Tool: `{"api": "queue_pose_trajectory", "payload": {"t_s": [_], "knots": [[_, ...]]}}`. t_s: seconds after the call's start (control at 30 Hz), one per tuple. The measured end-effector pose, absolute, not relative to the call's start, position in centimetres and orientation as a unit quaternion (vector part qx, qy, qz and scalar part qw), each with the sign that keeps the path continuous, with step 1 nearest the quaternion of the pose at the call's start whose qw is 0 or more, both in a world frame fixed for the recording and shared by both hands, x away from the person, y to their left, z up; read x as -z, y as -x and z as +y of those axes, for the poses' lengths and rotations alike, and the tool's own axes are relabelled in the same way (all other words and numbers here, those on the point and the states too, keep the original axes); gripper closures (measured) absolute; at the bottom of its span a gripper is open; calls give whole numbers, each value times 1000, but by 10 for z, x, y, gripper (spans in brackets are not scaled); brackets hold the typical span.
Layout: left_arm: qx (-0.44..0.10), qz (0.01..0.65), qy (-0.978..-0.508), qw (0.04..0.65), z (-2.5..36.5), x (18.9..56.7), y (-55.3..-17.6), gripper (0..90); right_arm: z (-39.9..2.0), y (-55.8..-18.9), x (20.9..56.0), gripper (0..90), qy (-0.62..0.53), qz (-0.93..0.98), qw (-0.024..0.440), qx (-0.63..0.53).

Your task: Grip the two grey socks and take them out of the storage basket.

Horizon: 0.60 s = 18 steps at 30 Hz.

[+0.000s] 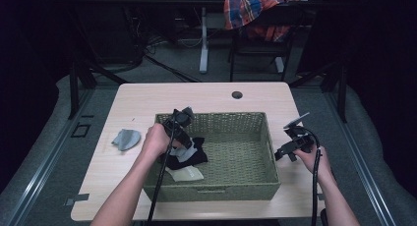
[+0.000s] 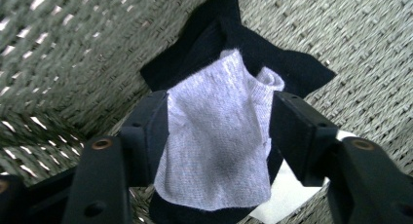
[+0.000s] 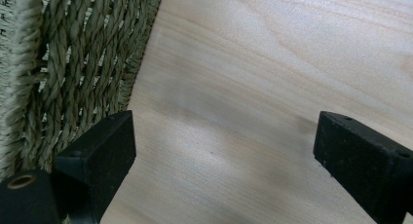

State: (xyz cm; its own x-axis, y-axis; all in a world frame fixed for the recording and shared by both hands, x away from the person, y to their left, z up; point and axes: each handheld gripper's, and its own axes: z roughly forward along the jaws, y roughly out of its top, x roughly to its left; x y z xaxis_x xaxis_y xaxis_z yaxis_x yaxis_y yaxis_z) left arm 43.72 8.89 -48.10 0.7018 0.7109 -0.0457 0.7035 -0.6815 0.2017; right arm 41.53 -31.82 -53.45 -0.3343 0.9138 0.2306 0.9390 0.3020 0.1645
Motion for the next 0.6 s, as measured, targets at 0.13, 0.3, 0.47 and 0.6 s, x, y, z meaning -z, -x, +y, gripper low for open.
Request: {"api": "queue_pose_trajectory", "payload": {"t_s": [0.13,0.3,0.47,0.6], "knots": [[-15,380,-920,96,87,483,-438,552,-318,-415,535,81,575,-806,47,134],[-16,378,-922,79,86,488,-438,644,-318,-415,534,81,575,-806,47,134],[-22,375,-923,76,85,491,-437,781,-318,-415,534,81,574,-806,47,134],[-33,371,-924,82,87,484,-436,849,-318,-415,534,81,575,-806,46,135]]}}
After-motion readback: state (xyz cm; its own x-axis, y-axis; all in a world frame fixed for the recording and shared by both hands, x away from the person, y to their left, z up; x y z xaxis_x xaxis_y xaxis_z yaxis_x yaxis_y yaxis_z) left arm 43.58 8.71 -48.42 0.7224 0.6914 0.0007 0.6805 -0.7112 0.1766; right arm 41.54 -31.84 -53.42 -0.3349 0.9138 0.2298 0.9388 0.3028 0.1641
